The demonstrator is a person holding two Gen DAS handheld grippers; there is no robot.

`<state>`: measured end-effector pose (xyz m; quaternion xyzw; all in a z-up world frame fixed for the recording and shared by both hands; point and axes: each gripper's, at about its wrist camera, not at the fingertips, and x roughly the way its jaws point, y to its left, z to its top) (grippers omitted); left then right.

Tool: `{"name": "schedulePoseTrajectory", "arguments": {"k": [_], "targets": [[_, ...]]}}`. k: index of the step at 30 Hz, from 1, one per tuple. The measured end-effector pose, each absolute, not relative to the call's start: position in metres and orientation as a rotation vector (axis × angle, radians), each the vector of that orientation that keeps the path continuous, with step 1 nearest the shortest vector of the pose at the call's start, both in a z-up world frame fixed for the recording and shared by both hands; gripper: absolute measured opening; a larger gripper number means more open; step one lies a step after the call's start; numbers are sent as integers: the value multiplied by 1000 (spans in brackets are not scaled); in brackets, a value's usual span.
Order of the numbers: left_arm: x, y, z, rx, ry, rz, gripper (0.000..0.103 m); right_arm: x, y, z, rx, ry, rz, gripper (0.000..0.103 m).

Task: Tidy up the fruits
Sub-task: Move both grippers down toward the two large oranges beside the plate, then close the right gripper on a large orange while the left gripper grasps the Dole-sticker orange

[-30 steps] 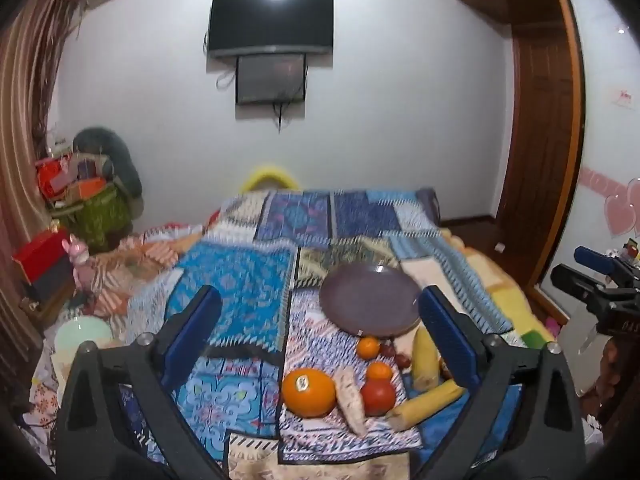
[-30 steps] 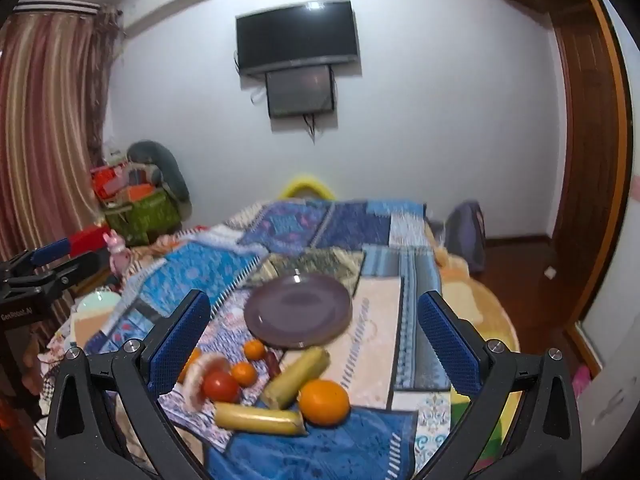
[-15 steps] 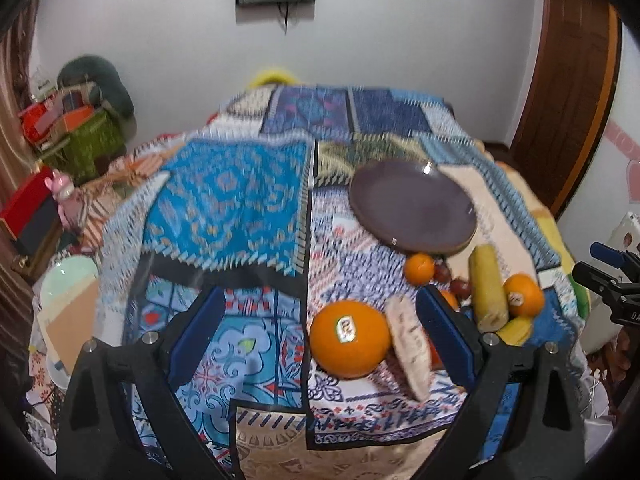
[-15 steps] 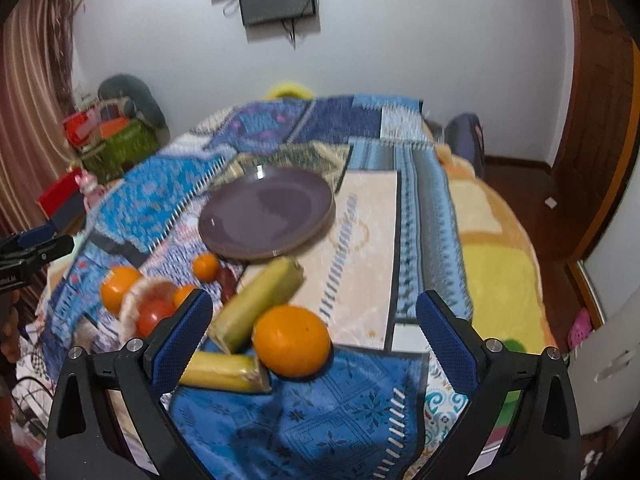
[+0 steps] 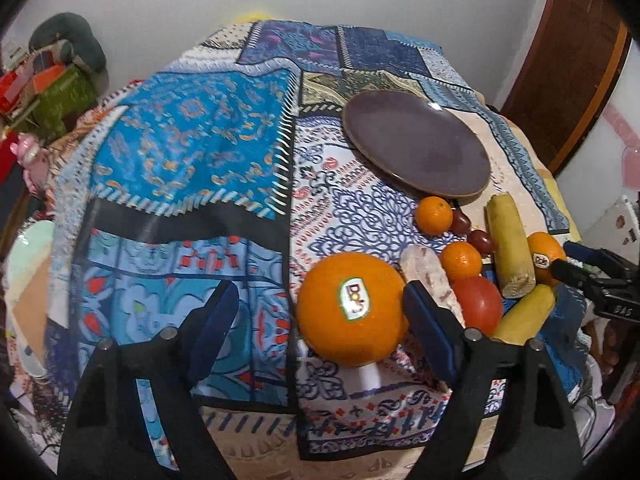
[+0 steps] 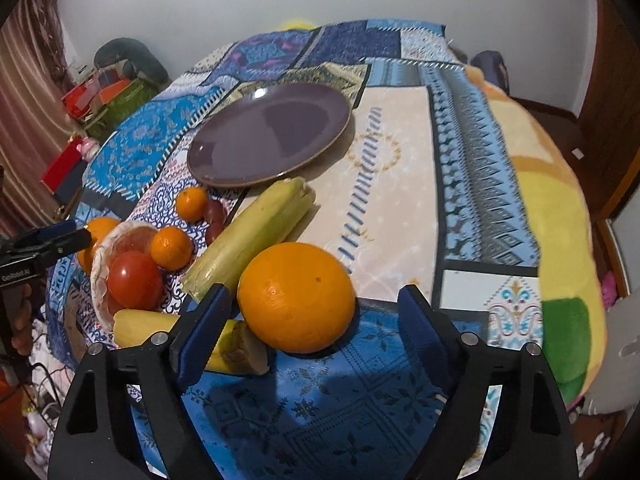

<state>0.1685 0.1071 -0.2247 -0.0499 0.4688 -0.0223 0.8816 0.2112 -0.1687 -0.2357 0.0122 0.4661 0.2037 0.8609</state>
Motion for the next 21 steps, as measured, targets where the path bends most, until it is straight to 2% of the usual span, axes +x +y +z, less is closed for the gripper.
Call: {"name": "schedulePoseTrajectory", "arguments": {"k": [7,12,15,18,21], "targets": [[177,100,-234,-112,990,-75,85,218,-160,-246,7,1009,452,78],[177,106,-238,-174,993,-84,85,223,-158,-253,24,1031,469,71],[177,108,-239,-220,1003,-107,79,225,-158,-254,43,1036,489,64],[177,108,-239,-251,1011,-138,67,223,-156,-253,30,1027,488,64],[176,105,-236,-234,1014,-131,66,222,-155,-252,24,1019,478,64]]}}
